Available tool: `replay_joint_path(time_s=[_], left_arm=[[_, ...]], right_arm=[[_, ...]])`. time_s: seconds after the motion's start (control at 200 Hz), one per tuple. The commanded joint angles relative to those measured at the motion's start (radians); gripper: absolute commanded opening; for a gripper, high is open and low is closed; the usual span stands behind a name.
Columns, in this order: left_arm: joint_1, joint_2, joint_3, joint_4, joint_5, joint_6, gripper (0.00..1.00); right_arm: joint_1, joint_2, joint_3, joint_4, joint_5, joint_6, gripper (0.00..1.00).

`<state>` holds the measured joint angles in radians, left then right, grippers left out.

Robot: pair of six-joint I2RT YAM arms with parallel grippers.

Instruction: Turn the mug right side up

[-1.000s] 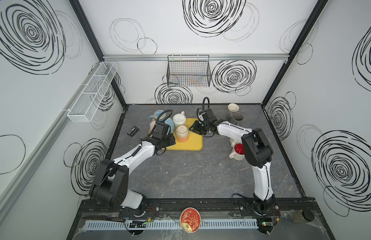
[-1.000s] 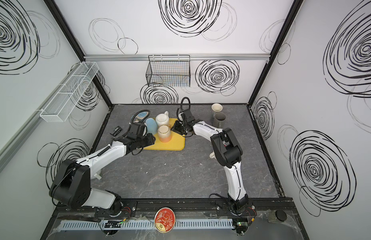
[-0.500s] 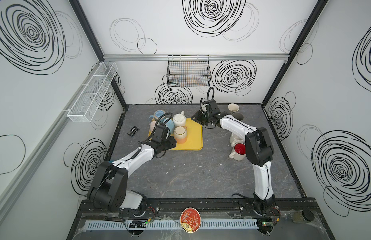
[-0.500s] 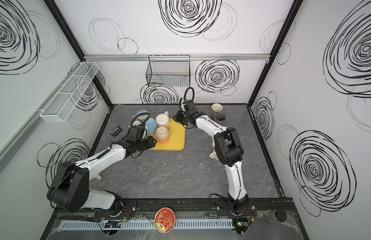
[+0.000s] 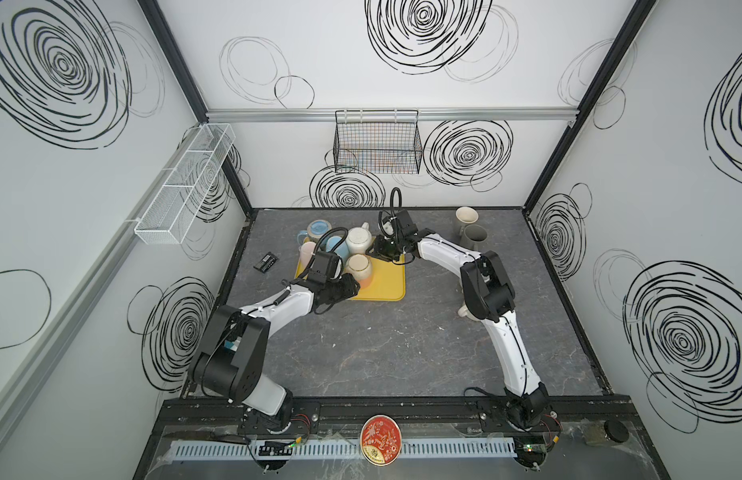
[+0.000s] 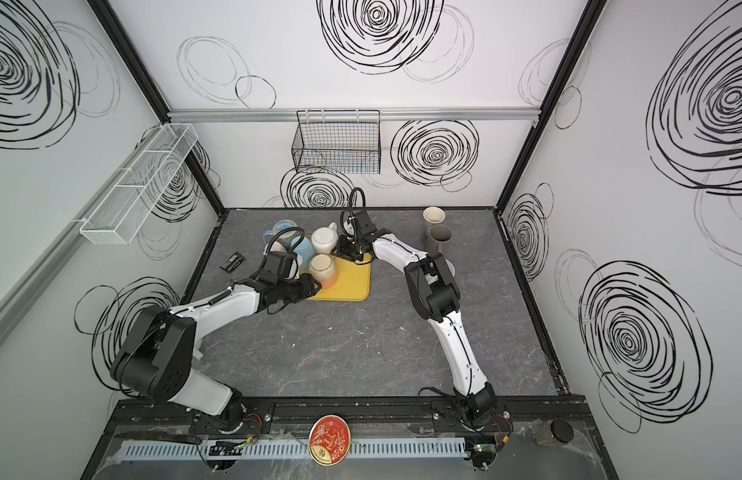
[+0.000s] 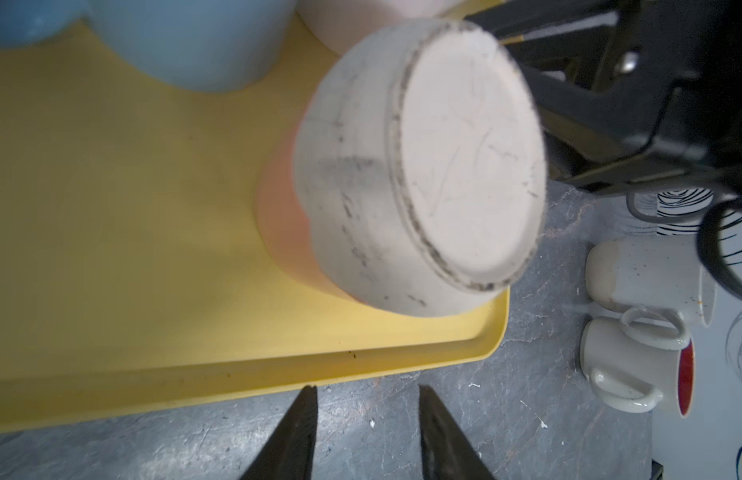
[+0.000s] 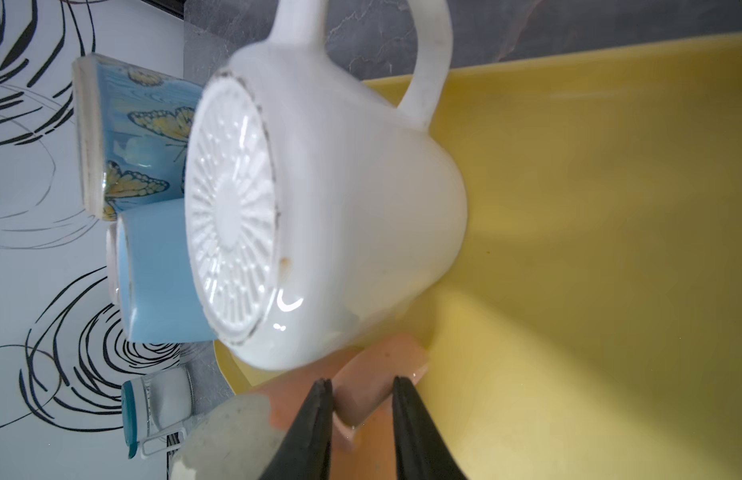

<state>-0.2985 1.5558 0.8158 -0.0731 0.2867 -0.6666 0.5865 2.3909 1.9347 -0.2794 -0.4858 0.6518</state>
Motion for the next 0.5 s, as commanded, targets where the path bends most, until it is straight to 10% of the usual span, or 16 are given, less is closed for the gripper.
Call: replay_joint_path(time_s=[0.0, 0.495], left_arm=[[0.052, 0.019, 0.012, 0.05, 0.038, -0.016, 0.43], [0.084, 0.081, 0.082, 0.029, 0.049, -0.007, 0.42]], right_arm=[[0.017, -0.015, -0.02, -0.033, -0.043, -0.034, 0.28], [0.045, -0.192, -0.278, -0.016, -0.005, -0.064, 0.25]])
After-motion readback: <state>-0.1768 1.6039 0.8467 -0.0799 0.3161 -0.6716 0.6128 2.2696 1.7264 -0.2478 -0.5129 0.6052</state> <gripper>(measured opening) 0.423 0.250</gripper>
